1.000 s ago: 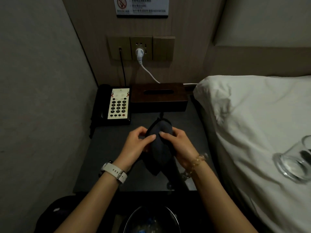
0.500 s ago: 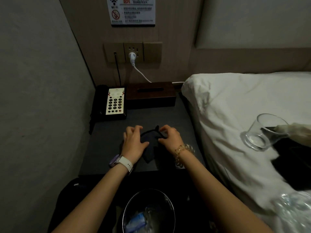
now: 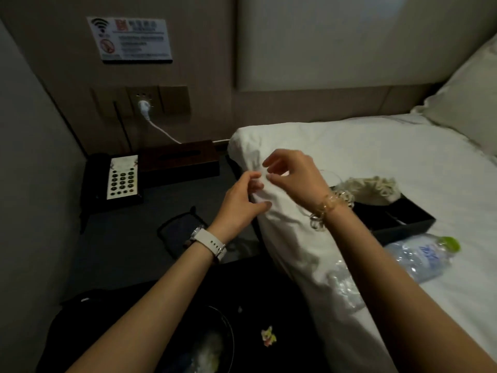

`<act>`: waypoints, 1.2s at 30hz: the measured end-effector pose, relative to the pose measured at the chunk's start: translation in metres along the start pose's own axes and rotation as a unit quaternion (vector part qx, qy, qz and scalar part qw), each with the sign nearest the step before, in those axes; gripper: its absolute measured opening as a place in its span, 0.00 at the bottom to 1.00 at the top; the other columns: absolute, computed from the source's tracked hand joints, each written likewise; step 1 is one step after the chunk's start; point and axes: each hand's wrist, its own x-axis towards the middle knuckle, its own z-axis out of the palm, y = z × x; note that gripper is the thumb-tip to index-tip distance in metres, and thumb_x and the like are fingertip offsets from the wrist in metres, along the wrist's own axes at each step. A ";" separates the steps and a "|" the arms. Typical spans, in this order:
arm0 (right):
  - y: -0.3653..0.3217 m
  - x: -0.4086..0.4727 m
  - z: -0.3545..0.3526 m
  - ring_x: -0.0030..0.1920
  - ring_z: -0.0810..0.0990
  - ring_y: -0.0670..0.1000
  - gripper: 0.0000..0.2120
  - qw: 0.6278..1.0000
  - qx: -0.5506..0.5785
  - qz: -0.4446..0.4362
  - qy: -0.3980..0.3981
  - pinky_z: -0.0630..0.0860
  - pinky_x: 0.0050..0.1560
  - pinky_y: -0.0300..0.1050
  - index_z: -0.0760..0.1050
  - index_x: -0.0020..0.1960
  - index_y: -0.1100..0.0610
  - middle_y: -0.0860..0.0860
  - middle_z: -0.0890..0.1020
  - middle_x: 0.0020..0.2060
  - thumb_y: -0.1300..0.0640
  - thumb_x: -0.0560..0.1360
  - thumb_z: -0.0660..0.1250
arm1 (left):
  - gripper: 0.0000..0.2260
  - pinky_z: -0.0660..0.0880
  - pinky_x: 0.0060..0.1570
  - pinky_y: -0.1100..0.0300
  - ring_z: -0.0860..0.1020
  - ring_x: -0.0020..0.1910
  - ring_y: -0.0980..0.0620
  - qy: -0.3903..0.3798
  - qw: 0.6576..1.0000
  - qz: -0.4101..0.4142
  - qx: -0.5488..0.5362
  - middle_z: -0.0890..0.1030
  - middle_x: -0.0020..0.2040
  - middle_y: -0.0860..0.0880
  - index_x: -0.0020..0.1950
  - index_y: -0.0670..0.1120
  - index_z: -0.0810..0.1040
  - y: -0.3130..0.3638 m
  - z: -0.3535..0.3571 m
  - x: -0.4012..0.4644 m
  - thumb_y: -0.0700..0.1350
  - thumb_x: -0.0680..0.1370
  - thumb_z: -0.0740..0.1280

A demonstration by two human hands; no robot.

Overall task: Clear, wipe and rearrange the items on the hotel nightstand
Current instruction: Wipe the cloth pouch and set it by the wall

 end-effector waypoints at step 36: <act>-0.003 0.080 -0.069 0.42 0.79 0.50 0.08 0.984 -0.065 -0.057 0.156 0.71 0.40 0.34 0.83 0.47 0.60 0.56 0.83 0.40 0.65 0.69 0.68 | 0.44 0.59 0.75 0.49 0.57 0.76 0.52 0.046 0.996 0.075 0.027 0.60 0.77 0.49 0.79 0.53 0.53 0.022 -0.034 0.051 0.45 0.71 0.77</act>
